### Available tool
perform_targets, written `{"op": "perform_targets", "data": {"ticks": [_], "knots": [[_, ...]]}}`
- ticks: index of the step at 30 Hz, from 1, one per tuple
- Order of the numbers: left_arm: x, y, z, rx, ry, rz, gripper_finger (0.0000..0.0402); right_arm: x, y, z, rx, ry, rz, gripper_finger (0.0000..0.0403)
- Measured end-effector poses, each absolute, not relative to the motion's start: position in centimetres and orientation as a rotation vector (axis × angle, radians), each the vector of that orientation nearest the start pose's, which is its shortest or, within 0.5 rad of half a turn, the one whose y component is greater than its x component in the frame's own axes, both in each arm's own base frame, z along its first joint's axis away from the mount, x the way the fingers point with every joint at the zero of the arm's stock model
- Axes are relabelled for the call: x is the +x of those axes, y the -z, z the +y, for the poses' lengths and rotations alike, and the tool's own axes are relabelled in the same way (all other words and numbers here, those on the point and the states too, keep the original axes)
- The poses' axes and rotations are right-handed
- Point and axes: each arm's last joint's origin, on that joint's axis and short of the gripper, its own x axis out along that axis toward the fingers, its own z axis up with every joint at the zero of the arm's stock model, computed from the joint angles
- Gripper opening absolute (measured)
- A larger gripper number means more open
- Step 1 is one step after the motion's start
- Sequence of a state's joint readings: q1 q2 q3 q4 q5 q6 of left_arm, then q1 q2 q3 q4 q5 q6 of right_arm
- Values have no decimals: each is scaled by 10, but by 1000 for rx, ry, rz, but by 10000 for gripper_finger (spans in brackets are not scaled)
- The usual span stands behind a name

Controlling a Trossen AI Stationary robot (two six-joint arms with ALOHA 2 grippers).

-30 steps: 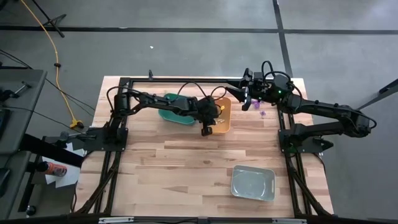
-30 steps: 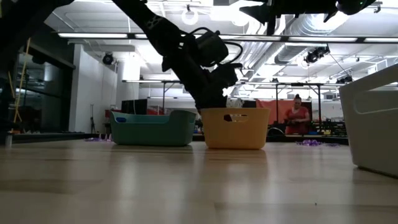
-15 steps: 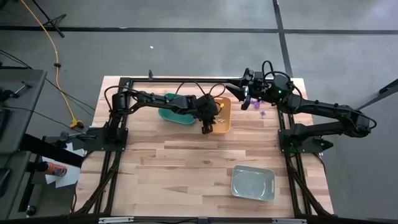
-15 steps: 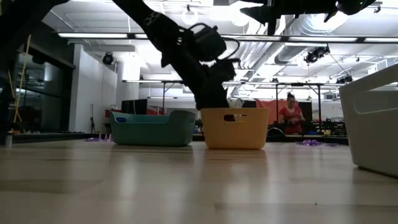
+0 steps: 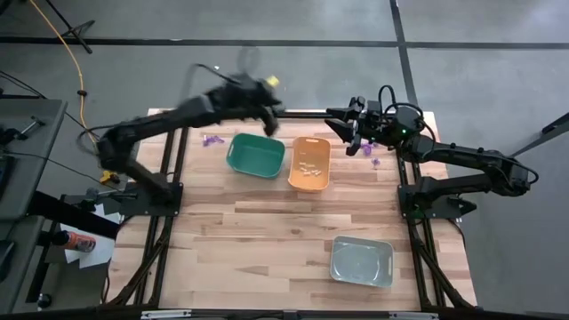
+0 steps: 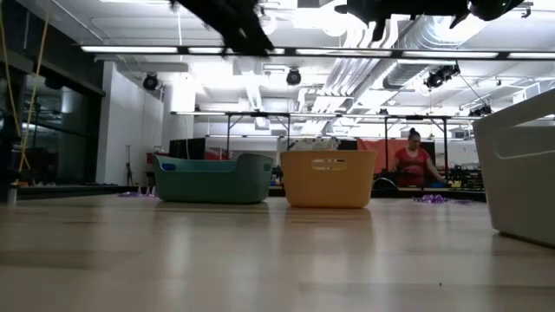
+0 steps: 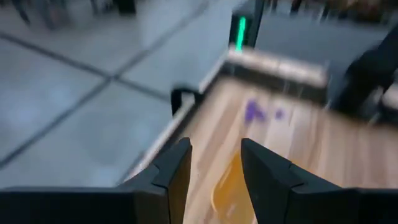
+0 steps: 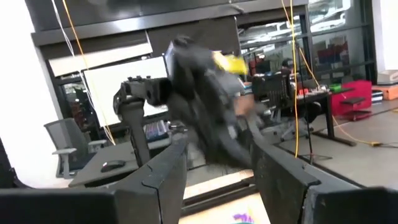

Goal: Sort Halloween decoration
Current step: Put the white bone toy into the yellow bin

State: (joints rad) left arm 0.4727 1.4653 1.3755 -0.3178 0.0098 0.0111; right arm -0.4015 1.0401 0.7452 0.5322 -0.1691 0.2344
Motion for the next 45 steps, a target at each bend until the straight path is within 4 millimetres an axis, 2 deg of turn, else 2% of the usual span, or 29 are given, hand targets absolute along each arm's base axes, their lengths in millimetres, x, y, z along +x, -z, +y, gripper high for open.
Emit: {"op": "perform_targets", "data": {"ticks": [3, 6, 9, 13, 16, 19, 23, 29, 36, 41, 45], "knots": [[258, -394, 139, -63, -441, 257, 131, 215, -339, -86, 158, 206, -245, 171], [229, -402, 120, -58, -407, 139, 131, 216, -338, -86, 138, 210, -232, 171], [209, -389, 103, -92, -382, 57, 131, 216, -338, -86, 138, 210, -232, 171], [194, -356, 85, -161, -341, 15, 131, 216, -338, -86, 138, 210, -232, 171], [190, -333, 76, -241, -308, -6, 131, 216, -338, -85, 178, 194, -236, 171], [190, -321, 70, -299, -277, -32, 131, 216, -338, -84, 195, 138, -229, 171], [191, -320, 66, -304, -252, -50, 131, 217, -338, -80, 213, 60, -217, 171], [192, -321, 64, -169, -251, -40, 131, 219, -338, -75, 155, 45, -214, 171], [192, -321, 64, -176, -256, -41, 131, 219, -338, -75, 155, 45, -214, 171], [192, -321, 65, -224, -297, -51, 131, 219, -338, -75, 155, 45, -214, 171], [192, -319, 69, -332, -424, -77, 131, 219, -338, -75, 156, 49, -214, 171]]}}
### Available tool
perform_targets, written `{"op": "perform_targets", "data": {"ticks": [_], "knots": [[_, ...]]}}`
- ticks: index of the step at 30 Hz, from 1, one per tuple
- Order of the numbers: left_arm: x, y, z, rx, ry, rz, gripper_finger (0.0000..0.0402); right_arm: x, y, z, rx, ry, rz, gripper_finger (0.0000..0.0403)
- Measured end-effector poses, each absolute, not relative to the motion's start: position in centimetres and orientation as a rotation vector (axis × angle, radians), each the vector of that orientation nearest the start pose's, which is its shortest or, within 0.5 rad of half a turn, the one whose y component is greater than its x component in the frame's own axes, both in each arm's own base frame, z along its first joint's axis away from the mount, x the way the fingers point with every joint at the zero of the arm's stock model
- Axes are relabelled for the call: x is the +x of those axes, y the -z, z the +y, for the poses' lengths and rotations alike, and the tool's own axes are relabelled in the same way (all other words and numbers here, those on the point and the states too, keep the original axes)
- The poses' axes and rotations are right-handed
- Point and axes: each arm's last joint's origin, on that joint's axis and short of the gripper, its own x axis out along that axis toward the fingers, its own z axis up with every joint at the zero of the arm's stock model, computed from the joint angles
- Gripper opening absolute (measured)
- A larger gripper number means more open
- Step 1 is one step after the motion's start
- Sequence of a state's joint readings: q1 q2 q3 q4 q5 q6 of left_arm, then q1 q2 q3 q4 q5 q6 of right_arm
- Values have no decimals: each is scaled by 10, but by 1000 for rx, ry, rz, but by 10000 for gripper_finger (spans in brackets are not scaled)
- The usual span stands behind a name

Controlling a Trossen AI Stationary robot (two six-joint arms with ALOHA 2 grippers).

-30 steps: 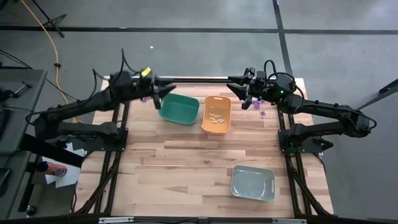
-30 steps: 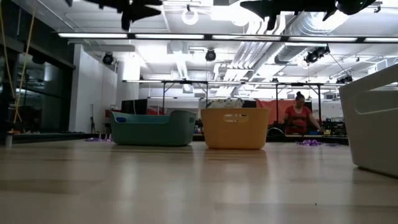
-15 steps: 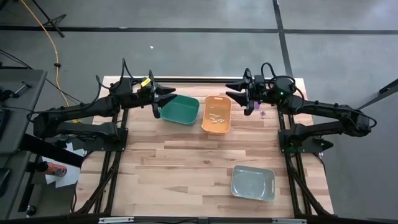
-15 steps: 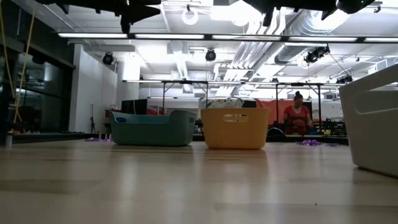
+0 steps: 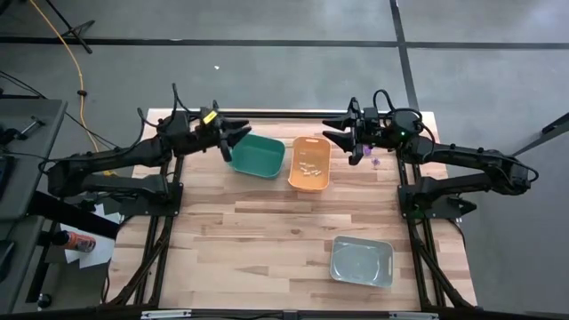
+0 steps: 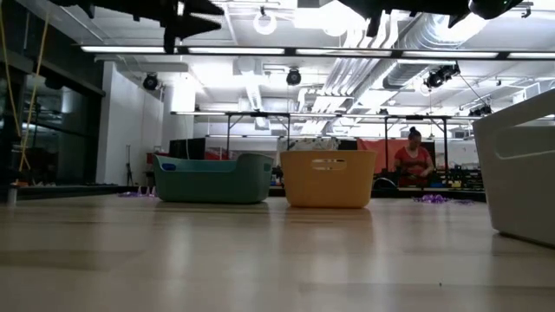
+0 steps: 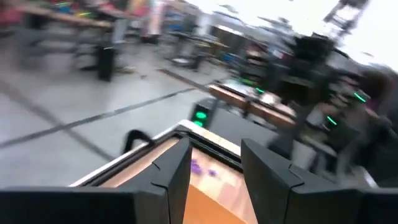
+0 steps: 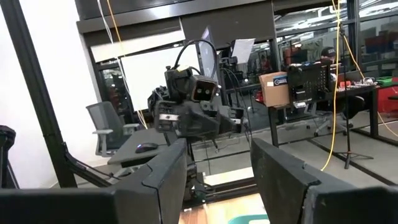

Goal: Sort Halloween decoration
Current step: Put the white bone toy into the yellow bin

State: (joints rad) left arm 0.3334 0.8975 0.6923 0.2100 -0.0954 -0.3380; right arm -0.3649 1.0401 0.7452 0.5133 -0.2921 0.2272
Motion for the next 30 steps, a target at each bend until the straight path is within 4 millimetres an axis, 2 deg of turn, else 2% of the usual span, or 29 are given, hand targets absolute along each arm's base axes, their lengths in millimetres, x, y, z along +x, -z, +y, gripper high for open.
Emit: {"op": "perform_targets", "data": {"ticks": [2, 4, 8, 10, 13, 16, 19, 23, 26, 30], "knots": [[193, -317, 76, -401, -555, -35, 131, 219, -338, -75, 157, 57, -215, 171], [190, -316, 90, -440, -703, 101, 131, 219, -338, -76, 159, 80, -219, 171], [175, -316, 135, -568, -1017, 435, 131, 219, -338, -78, 164, 139, -227, 171], [165, -310, 162, -644, -1162, 605, 131, 219, -338, -79, 167, 164, -230, 171], [151, -284, 202, -775, -1296, 845, 131, 219, -338, -79, 168, 177, -232, 171], [141, -249, 229, -977, -1297, 999, 131, 219, -338, -79, 169, 178, -228, 171], [141, -219, 244, -1137, -1263, 1094, 131, 219, -337, -79, 172, 179, -217, 171], [145, -192, 254, -1170, -1272, 1185, 131, 219, -334, -79, 179, 182, -193, 171], [145, -180, 260, -1145, -1372, 1215, 131, 220, -332, -79, 186, 185, -166, 171], [144, -173, 264, -1104, -1509, 1215, 131, 220, -328, -79, 197, 188, -128, 171]]}}
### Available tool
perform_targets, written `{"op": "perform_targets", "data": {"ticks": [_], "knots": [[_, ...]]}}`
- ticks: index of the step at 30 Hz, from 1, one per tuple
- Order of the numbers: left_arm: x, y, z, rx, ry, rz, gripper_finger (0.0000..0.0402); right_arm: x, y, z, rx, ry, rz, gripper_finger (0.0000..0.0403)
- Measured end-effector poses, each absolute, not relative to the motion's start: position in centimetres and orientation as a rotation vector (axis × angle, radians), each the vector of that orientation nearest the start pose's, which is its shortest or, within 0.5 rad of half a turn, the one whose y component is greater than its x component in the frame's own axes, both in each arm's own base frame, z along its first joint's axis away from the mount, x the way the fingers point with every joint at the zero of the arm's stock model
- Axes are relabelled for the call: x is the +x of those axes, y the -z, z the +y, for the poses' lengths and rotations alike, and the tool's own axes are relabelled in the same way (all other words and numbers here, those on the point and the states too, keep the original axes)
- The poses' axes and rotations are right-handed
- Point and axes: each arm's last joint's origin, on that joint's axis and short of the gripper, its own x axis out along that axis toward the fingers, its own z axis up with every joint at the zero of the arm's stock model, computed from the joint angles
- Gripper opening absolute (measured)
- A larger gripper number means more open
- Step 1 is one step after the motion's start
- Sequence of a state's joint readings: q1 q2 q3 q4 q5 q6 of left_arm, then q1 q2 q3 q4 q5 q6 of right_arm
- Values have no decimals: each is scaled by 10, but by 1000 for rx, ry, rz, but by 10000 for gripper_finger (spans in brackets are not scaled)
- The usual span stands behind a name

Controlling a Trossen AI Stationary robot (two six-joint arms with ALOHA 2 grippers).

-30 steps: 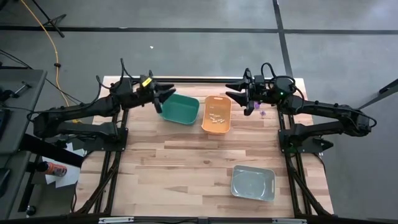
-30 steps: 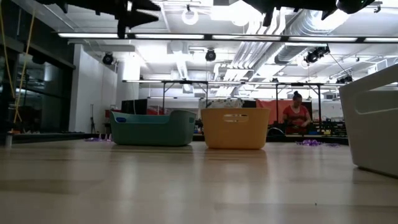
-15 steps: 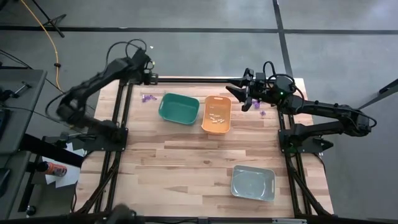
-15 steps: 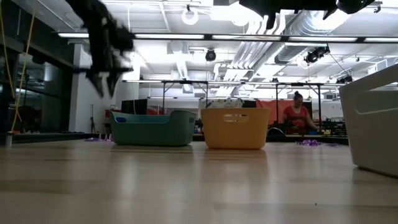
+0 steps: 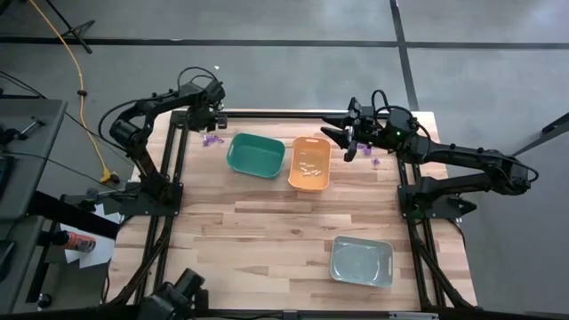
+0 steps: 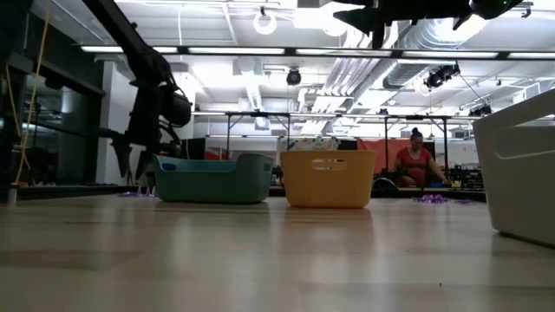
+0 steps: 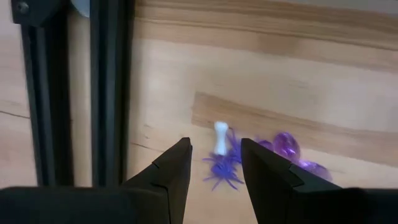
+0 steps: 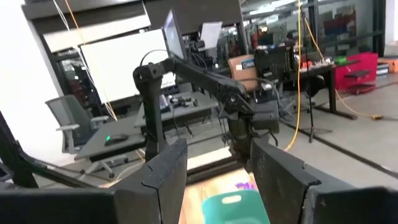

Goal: Sort Halloween decoration
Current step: Put the white bone toy into the yellow bin

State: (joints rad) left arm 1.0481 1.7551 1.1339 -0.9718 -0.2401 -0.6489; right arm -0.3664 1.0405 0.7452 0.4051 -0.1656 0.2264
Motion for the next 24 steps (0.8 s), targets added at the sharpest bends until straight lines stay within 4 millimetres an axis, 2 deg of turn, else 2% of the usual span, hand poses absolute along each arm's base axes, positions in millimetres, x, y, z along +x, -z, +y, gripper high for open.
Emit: {"op": "perform_targets", "data": {"ticks": [13, 19, 24], "knots": [[148, -143, 268, -1199, -1553, 1276, 131, 221, -319, -79, 220, 190, -42, 171], [151, -143, 270, -1191, -1609, 1222, 131, 221, -319, -79, 221, 177, -36, 171], [152, -142, 270, -1234, -1575, 1206, 131, 221, -317, -79, 228, 172, -14, 171]]}}
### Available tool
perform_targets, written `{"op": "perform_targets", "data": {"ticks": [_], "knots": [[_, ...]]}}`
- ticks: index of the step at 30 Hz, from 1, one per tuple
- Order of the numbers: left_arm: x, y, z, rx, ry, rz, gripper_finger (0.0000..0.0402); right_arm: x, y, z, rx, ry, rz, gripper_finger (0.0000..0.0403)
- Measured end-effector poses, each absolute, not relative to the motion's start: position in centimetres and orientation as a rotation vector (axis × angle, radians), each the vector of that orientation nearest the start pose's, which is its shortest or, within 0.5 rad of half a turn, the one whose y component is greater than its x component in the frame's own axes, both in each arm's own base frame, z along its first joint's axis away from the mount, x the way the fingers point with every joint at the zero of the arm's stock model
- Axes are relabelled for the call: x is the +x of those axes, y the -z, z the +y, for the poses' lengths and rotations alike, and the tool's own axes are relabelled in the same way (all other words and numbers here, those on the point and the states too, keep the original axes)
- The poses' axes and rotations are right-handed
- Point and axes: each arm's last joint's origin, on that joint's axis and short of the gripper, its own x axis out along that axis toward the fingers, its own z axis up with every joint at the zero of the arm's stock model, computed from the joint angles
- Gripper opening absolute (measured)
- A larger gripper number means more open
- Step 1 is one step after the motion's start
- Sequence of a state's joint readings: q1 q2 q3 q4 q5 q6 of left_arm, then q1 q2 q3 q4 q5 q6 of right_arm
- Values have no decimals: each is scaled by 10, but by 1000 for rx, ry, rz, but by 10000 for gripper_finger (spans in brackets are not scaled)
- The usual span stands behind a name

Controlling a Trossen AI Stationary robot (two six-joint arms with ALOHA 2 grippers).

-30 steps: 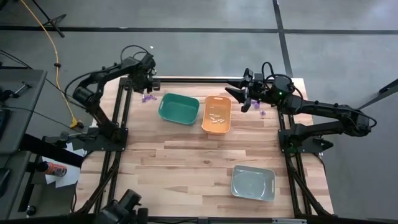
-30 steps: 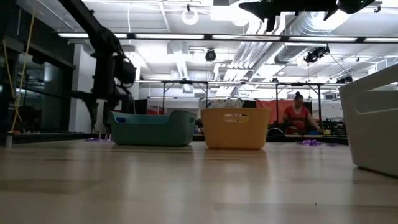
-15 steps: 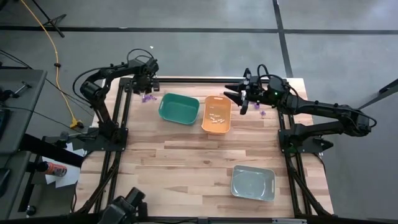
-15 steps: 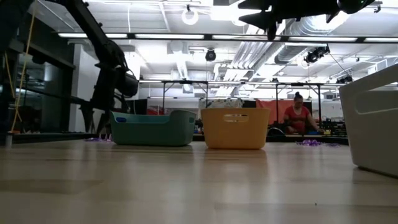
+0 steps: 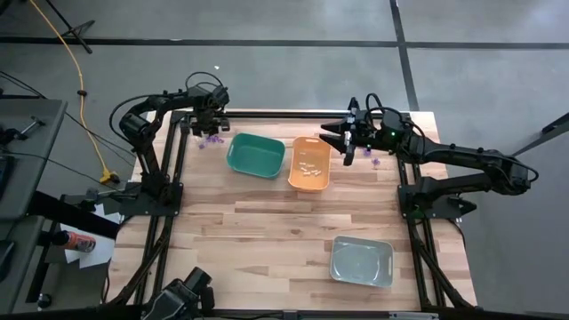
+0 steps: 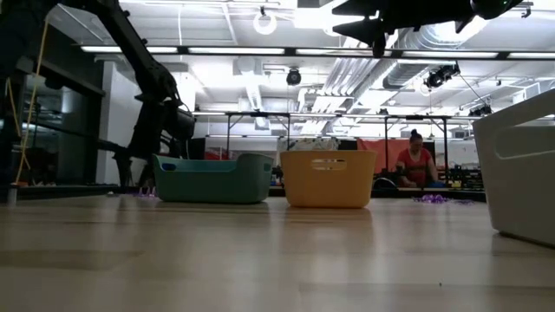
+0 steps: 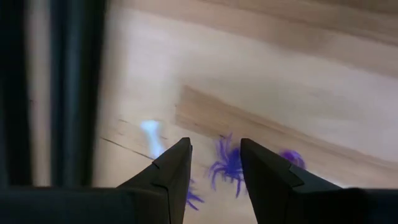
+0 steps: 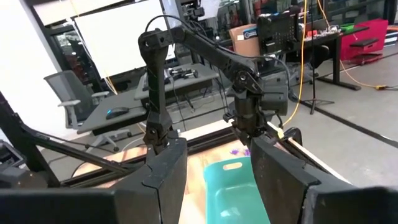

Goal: Sort Halloween decoration
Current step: Put the white bone toy into the yellow bin

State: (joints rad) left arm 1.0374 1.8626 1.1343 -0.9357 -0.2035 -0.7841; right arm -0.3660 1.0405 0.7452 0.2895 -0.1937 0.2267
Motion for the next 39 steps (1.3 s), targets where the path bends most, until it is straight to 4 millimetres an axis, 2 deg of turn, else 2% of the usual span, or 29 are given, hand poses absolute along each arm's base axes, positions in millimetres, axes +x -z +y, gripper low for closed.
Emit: {"op": "perform_targets", "data": {"ticks": [6, 12, 16, 22, 27, 31, 36, 39], "knots": [[152, -155, 269, -1268, -1558, 1130, 131, 221, -315, -79, 234, 174, 8, 171], [146, -185, 264, -1141, -1729, 990, 131, 221, -315, -79, 234, 174, 9, 171], [151, -190, 256, -1090, -1823, 957, 131, 221, -315, -79, 234, 174, 9, 171], [169, -180, 233, -1042, -1996, 832, 131, 221, -314, -79, 235, 175, 14, 171], [175, -161, 212, -1043, -2028, 792, 124, 221, -311, -79, 244, 178, 43, 171], [168, -152, 205, -1043, -2064, 823, 84, 220, -307, -78, 254, 182, 80, 171], [163, -146, 199, -1084, -2135, 703, 13, 220, -306, -78, 252, 184, 99, 171], [159, -145, 198, -1079, -2180, 647, 6, 220, -305, -78, 253, 184, 104, 171]]}}
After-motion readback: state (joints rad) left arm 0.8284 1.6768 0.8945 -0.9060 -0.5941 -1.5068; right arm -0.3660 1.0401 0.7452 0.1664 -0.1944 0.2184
